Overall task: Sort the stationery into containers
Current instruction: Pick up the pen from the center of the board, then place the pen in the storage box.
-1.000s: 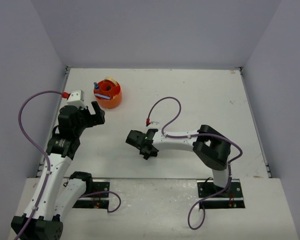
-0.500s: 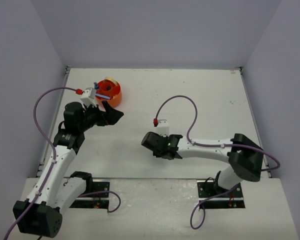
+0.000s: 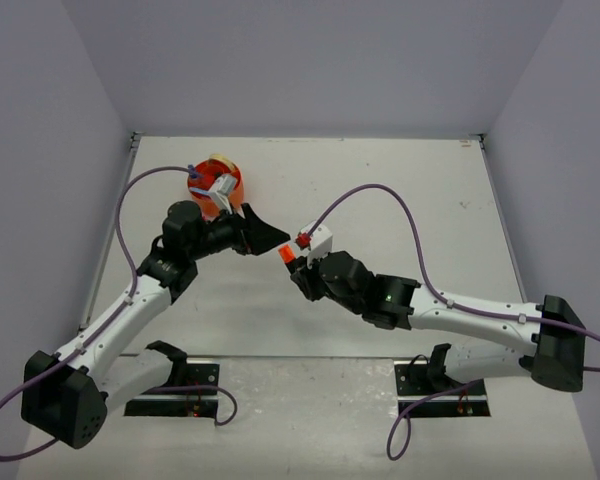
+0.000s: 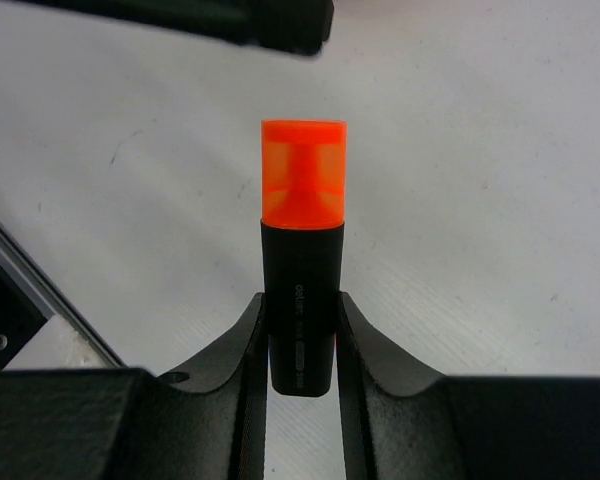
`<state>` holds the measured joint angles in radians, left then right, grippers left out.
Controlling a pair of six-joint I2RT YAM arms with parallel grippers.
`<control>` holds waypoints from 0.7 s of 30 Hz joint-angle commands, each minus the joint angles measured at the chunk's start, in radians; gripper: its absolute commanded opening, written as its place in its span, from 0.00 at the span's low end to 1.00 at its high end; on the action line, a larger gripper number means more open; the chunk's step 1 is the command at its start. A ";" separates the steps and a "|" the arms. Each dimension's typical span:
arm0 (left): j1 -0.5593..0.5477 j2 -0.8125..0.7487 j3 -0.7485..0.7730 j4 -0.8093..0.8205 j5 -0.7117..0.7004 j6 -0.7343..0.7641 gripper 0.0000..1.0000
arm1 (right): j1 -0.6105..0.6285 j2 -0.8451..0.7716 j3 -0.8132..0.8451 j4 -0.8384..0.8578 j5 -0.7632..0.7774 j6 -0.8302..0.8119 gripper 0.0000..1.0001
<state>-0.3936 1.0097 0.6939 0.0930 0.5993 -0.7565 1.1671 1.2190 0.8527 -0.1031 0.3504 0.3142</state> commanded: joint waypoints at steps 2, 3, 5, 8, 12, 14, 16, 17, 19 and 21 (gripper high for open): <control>-0.047 0.023 0.049 0.094 0.010 -0.057 0.69 | 0.005 -0.027 0.054 0.083 0.000 -0.124 0.00; -0.050 0.025 0.050 0.097 0.011 -0.060 0.67 | 0.005 -0.030 0.058 0.087 0.010 -0.129 0.00; -0.067 0.035 0.050 0.106 0.017 -0.067 0.58 | 0.003 -0.033 0.070 0.091 0.030 -0.139 0.00; -0.094 0.044 0.055 0.133 0.029 -0.083 0.51 | 0.003 -0.027 0.091 0.091 0.057 -0.158 0.00; -0.128 0.070 0.074 0.139 0.046 -0.075 0.33 | -0.006 -0.026 0.106 0.091 0.078 -0.161 0.00; -0.130 0.073 0.076 0.137 0.046 -0.069 0.30 | -0.011 -0.026 0.109 0.091 0.073 -0.158 0.00; -0.131 0.073 0.081 0.125 0.035 -0.058 0.15 | -0.019 -0.028 0.110 0.091 0.065 -0.153 0.00; -0.131 0.071 0.085 0.116 0.025 -0.051 0.05 | -0.023 -0.030 0.109 0.091 0.061 -0.152 0.00; -0.131 0.067 0.114 0.058 -0.009 -0.010 0.00 | -0.027 -0.029 0.106 0.091 0.059 -0.150 0.13; -0.131 0.057 0.147 -0.003 -0.119 0.046 0.00 | -0.027 -0.031 0.093 0.091 0.066 -0.145 0.62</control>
<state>-0.5093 1.0874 0.7410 0.1471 0.5723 -0.7908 1.1550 1.2095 0.9199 -0.0571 0.3903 0.1761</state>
